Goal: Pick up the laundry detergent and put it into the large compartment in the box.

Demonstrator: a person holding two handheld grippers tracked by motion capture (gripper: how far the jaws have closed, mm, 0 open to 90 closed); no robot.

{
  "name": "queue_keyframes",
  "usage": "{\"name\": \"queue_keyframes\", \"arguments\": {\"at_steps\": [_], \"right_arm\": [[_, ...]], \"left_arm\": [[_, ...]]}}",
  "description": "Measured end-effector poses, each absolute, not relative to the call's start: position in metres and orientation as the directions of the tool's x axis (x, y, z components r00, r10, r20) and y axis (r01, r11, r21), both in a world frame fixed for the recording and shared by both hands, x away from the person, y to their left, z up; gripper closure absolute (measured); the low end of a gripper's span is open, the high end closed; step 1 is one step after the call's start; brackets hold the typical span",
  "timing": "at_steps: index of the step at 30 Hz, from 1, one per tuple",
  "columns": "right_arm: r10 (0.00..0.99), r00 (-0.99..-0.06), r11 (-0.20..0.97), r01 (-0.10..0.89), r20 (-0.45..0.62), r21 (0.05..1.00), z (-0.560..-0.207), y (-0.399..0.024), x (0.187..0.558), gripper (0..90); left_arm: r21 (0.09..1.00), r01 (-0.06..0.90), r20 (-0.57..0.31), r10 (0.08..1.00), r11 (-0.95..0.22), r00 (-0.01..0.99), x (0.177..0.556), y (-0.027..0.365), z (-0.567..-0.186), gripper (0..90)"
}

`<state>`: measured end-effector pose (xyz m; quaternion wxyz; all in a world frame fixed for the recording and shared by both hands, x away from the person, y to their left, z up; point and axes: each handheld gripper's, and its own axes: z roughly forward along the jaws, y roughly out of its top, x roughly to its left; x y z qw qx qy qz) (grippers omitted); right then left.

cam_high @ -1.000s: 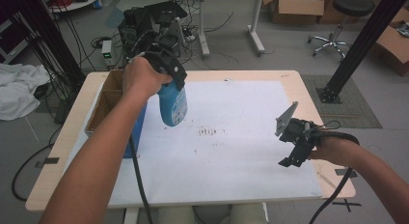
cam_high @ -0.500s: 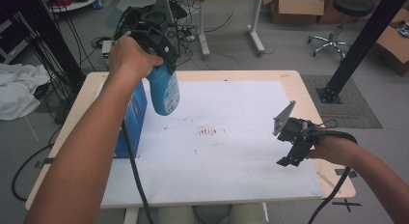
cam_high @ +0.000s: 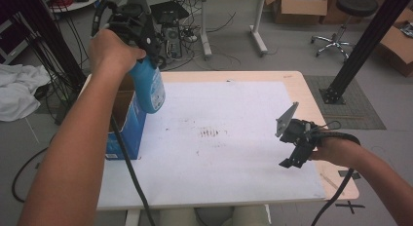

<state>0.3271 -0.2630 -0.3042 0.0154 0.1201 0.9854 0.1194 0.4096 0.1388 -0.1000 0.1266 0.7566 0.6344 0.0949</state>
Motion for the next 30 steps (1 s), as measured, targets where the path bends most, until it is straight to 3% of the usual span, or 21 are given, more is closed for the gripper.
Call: {"name": "queue_keyframes", "arguments": {"at_steps": [20,30], "right_arm": [[0.233,-0.973,0.945,0.226,-0.001,0.237,-0.305,-0.258,0.329,17.0],[0.235,-0.972,0.944,0.229,0.003,0.236,-0.308,-0.258,0.329,17.0]], "left_arm": [[0.332,0.941,-0.015,0.998,-0.060,0.068,0.402,0.186,-0.080,37.7],[0.341,0.939,0.031,0.999,-0.049,0.040,0.400,0.202,-0.084,37.7]]}}
